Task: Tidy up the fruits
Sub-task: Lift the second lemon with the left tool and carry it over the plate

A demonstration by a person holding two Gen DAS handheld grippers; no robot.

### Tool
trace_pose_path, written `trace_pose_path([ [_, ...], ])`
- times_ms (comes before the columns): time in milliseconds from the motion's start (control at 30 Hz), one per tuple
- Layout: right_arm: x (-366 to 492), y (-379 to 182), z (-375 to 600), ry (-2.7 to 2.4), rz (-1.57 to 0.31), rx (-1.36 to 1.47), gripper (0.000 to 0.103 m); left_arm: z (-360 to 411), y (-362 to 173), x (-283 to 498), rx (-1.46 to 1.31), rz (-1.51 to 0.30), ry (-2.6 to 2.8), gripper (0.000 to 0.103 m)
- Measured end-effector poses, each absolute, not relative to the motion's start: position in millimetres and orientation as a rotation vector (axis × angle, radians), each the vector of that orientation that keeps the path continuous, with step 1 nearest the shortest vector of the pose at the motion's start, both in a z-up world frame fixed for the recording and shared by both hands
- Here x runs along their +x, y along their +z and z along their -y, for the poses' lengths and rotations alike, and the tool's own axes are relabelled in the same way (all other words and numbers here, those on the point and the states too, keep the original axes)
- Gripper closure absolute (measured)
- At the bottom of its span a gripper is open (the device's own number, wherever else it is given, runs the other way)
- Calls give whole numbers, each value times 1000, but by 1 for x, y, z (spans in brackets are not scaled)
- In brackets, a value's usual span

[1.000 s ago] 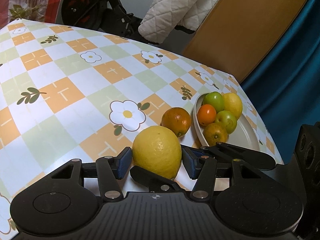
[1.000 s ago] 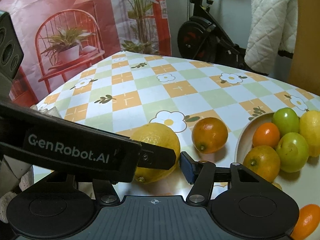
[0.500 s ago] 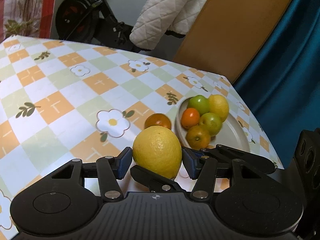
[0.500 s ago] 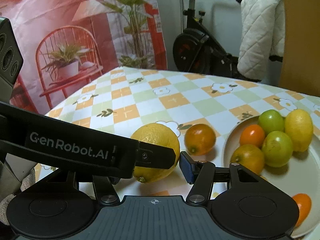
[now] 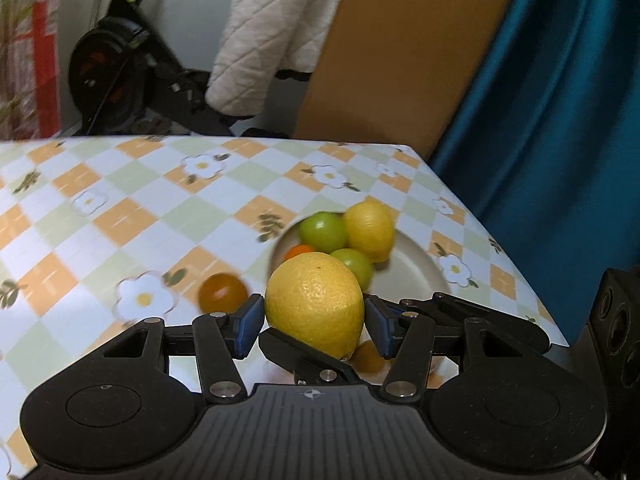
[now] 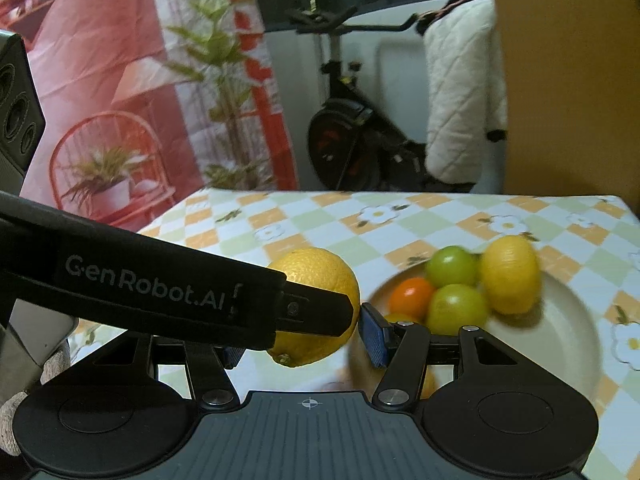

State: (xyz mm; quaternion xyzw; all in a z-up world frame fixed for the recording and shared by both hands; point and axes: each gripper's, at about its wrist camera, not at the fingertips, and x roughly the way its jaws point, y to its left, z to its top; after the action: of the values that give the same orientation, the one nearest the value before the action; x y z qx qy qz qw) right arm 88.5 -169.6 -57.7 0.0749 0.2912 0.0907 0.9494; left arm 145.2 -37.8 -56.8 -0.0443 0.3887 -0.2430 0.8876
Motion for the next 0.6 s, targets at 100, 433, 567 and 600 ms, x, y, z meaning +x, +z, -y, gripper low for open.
trace_pose_path([
  [100, 85, -57, 192, 151, -575, 193, 50, 61, -55, 148, -49, -802, -528, 45],
  [433, 83, -76, 258, 33, -539, 287, 50, 123, -61, 169, 48, -826, -594, 45],
  [567, 85, -84, 278, 3, -533, 328, 50, 140, -66, 175, 89, -837, -615, 45],
  [600, 84, -86, 283, -3, -534, 337, 50, 144, -68, 177, 96, -841, -618, 45],
])
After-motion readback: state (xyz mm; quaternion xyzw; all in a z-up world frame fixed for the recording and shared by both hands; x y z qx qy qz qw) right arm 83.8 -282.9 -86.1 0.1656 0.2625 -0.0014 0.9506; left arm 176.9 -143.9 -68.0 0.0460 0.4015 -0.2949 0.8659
